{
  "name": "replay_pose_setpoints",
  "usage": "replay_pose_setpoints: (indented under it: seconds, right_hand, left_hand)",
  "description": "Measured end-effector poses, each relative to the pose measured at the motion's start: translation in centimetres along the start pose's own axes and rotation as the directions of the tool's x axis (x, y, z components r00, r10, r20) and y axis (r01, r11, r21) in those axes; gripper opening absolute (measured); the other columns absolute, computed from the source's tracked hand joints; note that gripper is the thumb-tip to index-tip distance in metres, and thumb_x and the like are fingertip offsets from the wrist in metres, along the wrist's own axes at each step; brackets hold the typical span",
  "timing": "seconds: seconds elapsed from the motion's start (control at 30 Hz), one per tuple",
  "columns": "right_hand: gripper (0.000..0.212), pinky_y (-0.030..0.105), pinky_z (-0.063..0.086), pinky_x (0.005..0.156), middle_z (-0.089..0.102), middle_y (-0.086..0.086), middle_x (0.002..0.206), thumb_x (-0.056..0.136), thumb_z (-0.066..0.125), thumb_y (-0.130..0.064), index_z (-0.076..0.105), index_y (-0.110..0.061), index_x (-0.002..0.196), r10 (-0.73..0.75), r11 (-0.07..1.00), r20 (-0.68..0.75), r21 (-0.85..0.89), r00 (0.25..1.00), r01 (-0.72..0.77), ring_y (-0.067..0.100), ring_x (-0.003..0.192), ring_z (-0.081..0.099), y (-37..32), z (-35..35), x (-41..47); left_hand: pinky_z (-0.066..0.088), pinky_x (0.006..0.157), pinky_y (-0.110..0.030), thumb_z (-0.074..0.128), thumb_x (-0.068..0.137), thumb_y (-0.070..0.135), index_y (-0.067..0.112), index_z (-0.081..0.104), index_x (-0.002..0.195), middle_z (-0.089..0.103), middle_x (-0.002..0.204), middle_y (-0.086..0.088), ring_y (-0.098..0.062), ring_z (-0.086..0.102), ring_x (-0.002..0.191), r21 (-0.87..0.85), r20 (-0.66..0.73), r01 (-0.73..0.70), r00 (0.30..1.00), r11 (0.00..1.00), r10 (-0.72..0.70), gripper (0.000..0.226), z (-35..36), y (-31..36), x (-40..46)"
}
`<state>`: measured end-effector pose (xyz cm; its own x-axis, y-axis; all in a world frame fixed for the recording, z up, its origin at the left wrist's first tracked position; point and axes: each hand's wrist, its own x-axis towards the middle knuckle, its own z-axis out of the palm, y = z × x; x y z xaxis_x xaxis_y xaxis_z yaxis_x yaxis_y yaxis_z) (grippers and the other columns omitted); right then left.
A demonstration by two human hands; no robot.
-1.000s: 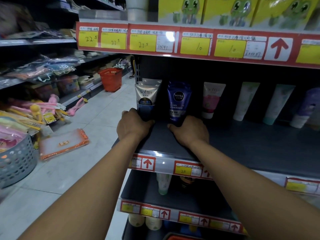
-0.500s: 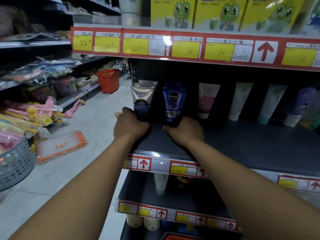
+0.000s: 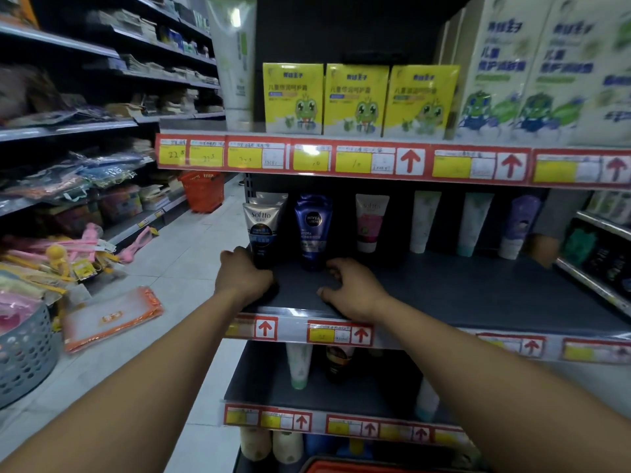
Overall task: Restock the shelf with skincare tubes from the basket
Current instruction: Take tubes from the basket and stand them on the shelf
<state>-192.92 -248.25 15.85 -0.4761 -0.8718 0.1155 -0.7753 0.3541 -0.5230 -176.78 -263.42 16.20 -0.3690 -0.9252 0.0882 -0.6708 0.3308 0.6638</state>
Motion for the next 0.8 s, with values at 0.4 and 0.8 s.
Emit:
replay_pose_setpoints:
  seconds: [0.4, 0.8]
  right_hand:
    - [0.065, 0.036, 0.045, 0.102, 0.055, 0.004, 0.134, 0.090, 0.064, -0.049, 0.050, -0.014, 0.142, -0.125, 0.969, -0.044, -0.219, 0.991, 0.113, 0.025, 0.123, 0.054, 2.9, -2.5, -9.0]
    - [0.071, 0.034, 0.023, 0.122, 0.038, 0.008, 0.159, 0.093, 0.064, -0.044, 0.040, -0.011, 0.151, -0.209, 0.924, -0.144, -0.352, 0.967, 0.147, 0.024, 0.147, 0.032, 6.4, -2.4, -15.9]
  left_hand:
    - [0.050, 0.082, -0.040, 0.052, 0.097, 0.039, 0.014, 0.070, 0.106, 0.066, 0.112, -0.011, -0.031, 0.058, 0.102, 0.303, -0.040, -0.361, 0.920, 0.882, 0.390, 0.032, 2.7, 0.6, -9.6]
    - [0.042, 0.101, -0.040, 0.053, 0.094, 0.040, 0.018, 0.066, 0.128, 0.060, 0.136, 0.000, -0.024, 0.050, 0.125, 0.369, 0.068, -0.660, 0.722, 0.655, 0.689, 0.042, 7.8, 3.5, -18.7]
